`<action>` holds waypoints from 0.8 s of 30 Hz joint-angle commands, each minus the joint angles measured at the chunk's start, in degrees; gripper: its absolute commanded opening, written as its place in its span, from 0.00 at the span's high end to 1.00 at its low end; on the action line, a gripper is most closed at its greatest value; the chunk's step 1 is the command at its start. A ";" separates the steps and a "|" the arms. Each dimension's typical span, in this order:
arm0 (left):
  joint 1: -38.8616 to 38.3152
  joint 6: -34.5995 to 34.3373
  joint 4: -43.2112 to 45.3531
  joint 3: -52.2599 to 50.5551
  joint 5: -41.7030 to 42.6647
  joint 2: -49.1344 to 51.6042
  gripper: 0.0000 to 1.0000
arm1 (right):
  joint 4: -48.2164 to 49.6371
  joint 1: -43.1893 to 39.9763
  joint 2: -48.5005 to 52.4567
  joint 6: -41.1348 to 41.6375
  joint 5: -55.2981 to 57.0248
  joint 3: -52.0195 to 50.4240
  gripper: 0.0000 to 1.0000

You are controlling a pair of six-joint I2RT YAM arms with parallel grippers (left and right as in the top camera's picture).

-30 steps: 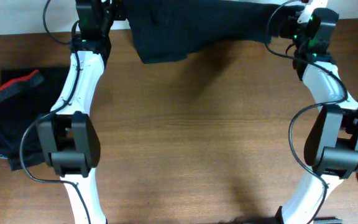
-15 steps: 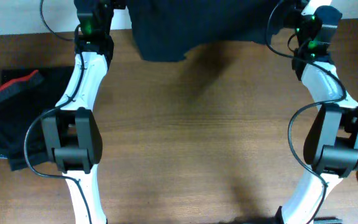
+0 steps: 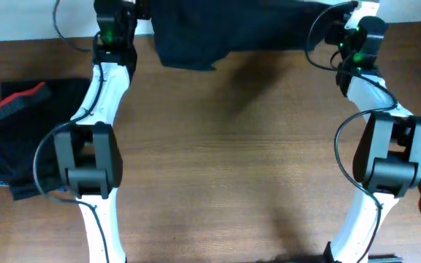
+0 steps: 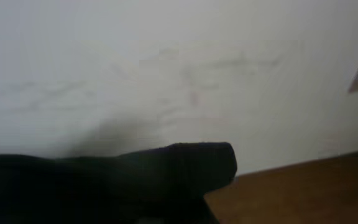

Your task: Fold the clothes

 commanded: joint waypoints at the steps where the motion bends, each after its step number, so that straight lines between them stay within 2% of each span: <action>1: 1.68 1.11 1.18 0.81 -5.03 4.02 0.99 | -0.11 -1.27 1.81 0.26 4.61 0.81 0.96; 8: 0.22 1.11 -4.79 0.81 -4.35 4.79 1.00 | -6.80 -1.20 1.88 0.26 4.52 0.83 0.96; 11: -0.81 1.11 -10.62 0.87 -4.22 2.99 1.00 | -13.05 -0.94 1.81 0.24 4.15 0.83 0.96; 18: -1.62 1.07 -36.33 0.87 -4.24 -0.17 1.00 | -28.76 -0.85 1.51 0.26 4.11 0.83 0.96; 24: -1.62 1.07 -52.98 0.87 -4.22 -3.41 1.00 | -43.28 -0.90 -2.73 0.22 3.96 0.83 0.96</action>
